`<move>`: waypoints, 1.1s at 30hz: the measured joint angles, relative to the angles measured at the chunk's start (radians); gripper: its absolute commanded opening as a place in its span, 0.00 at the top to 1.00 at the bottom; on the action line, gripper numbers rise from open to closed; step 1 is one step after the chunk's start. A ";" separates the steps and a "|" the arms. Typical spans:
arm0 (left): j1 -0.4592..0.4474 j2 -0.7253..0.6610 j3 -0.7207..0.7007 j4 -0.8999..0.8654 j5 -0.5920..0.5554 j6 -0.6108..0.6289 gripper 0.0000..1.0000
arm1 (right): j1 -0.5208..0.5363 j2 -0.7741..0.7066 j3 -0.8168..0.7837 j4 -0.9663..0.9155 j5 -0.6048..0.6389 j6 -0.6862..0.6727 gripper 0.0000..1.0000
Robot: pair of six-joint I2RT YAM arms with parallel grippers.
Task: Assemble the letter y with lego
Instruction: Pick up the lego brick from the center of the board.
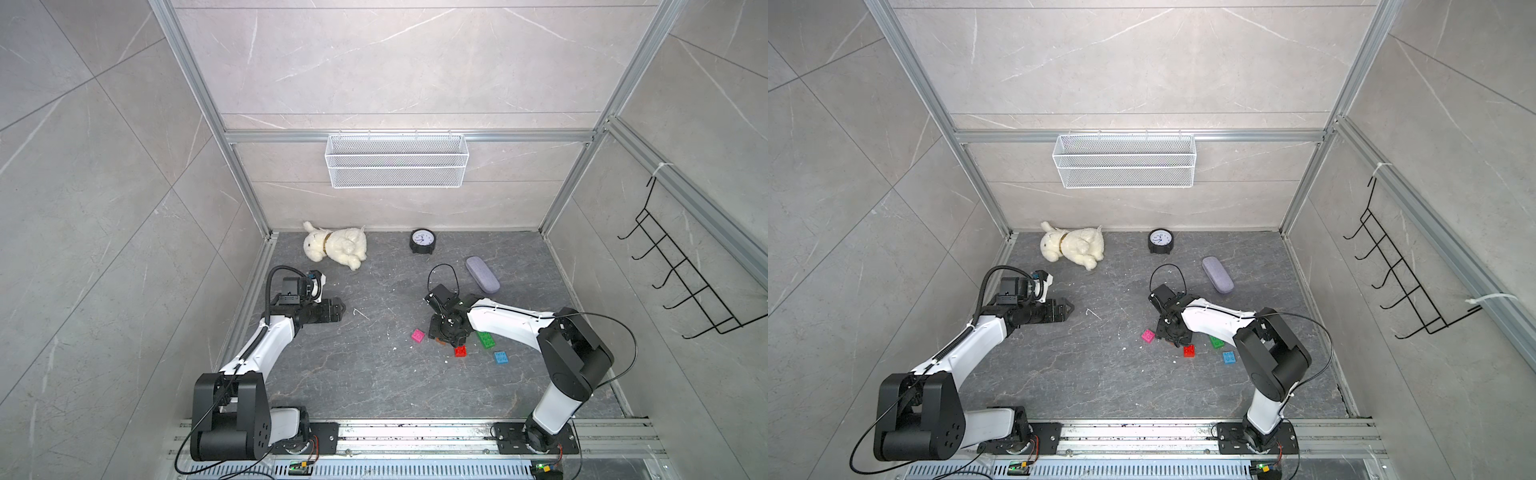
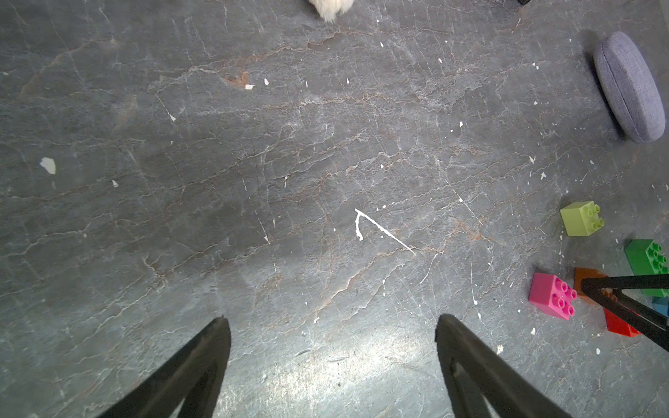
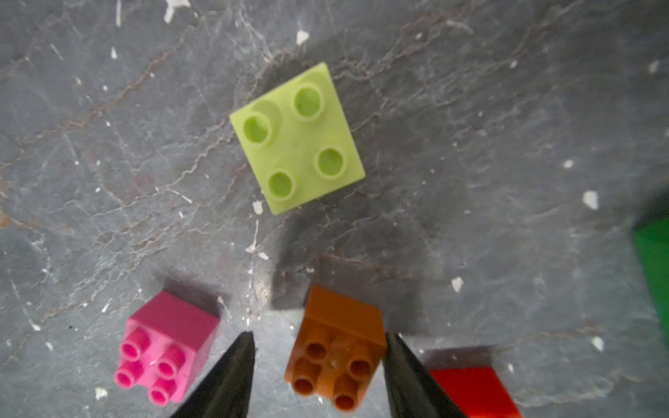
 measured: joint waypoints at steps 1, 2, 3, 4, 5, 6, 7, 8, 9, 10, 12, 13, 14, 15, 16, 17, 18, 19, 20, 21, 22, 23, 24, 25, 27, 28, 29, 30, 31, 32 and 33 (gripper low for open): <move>0.000 -0.002 0.000 0.000 0.000 0.000 0.08 | -0.002 0.004 0.000 0.002 0.000 0.000 0.44; 0.000 -0.003 0.000 0.000 0.000 0.000 0.08 | -0.003 0.008 0.000 0.003 0.000 0.000 0.45; 0.000 -0.005 0.000 0.000 0.000 0.000 0.08 | -0.004 0.009 0.000 0.005 0.000 0.000 0.46; 0.000 -0.006 0.000 0.000 0.000 0.000 0.08 | -0.005 0.010 0.000 0.006 0.000 0.000 0.47; 0.000 -0.007 0.000 0.000 0.000 0.000 0.08 | -0.006 0.010 0.000 0.010 0.000 0.000 0.48; 0.000 -0.007 -0.001 0.000 0.000 0.000 0.08 | -0.008 0.012 0.001 0.012 0.000 -0.001 0.50; 0.000 -0.007 -0.001 0.000 0.000 0.000 0.08 | -0.009 0.013 0.001 0.015 0.000 -0.001 0.51; 0.001 -0.007 -0.002 0.000 0.000 0.000 0.08 | -0.009 0.016 0.001 0.018 0.000 -0.002 0.53; 0.002 -0.007 -0.003 0.000 0.000 0.000 0.08 | -0.010 0.019 0.001 0.020 0.000 -0.002 0.54; 0.003 -0.007 -0.005 0.000 0.000 0.000 0.08 | -0.010 0.021 0.001 0.021 0.000 -0.003 0.55; 0.005 -0.007 -0.007 0.000 0.000 0.000 0.08 | -0.010 0.021 0.002 0.022 0.000 -0.004 0.57; 0.005 -0.007 -0.008 0.000 0.000 0.000 0.08 | -0.010 0.021 0.002 0.022 0.000 -0.005 0.60; 0.005 -0.007 -0.009 0.000 0.000 0.000 0.08 | -0.010 0.021 0.002 0.022 0.000 -0.009 0.60; 0.005 -0.007 -0.009 0.000 0.000 0.000 0.08 | -0.010 0.021 0.002 0.022 0.000 -0.012 0.61; 0.005 -0.007 -0.009 0.000 0.000 0.000 0.08 | -0.009 0.021 0.002 0.021 0.000 -0.015 0.61; 0.005 -0.007 -0.009 0.000 0.000 0.000 0.08 | -0.009 0.021 0.002 0.021 0.000 -0.016 0.61; 0.006 -0.007 -0.009 0.000 0.000 0.000 0.07 | -0.008 0.021 0.002 0.021 0.000 -0.018 0.61; 0.006 -0.007 -0.010 0.001 0.000 0.000 0.07 | -0.005 0.021 0.002 0.018 0.000 -0.019 0.61; 0.006 -0.007 -0.011 0.002 0.000 0.000 0.08 | -0.001 0.021 0.003 0.014 0.001 -0.019 0.61; 0.006 -0.007 -0.013 0.003 0.000 0.000 0.08 | 0.007 0.020 0.003 0.010 0.002 -0.019 0.61; 0.006 -0.007 -0.014 0.005 0.000 0.000 0.08 | 0.018 0.019 0.003 0.005 0.005 -0.019 0.61; 0.006 -0.007 -0.016 0.006 0.000 0.000 0.08 | 0.032 0.016 0.004 -0.003 0.007 -0.019 0.61; 0.006 -0.007 -0.018 0.009 0.000 0.000 0.08 | 0.044 0.013 0.005 -0.009 0.010 -0.019 0.61; 0.007 -0.007 -0.020 0.011 0.000 0.000 0.08 | 0.061 0.010 0.007 -0.017 0.012 -0.019 0.61; 0.008 -0.007 -0.023 0.014 0.004 0.000 0.08 | 0.093 0.003 0.013 -0.025 0.017 -0.018 0.61; 0.010 -0.007 -0.024 0.016 0.005 0.000 0.08 | 0.108 0.002 0.017 -0.029 0.019 -0.016 0.61; 0.010 -0.007 -0.024 0.016 0.007 0.000 0.07 | 0.122 0.002 0.021 -0.031 0.020 -0.014 0.61; 0.010 -0.007 -0.024 0.018 0.007 0.000 0.08 | 0.132 0.002 0.023 -0.031 0.020 -0.011 0.61; 0.011 -0.007 -0.024 0.019 0.008 0.000 0.07 | 0.143 0.002 0.023 -0.031 0.019 -0.010 0.61; 0.012 -0.007 -0.024 0.021 0.008 0.000 0.07 | 0.148 0.003 0.024 -0.031 0.019 -0.007 0.61; 0.013 -0.007 -0.024 0.022 0.008 0.000 0.08 | 0.151 0.005 0.025 -0.031 0.019 -0.005 0.61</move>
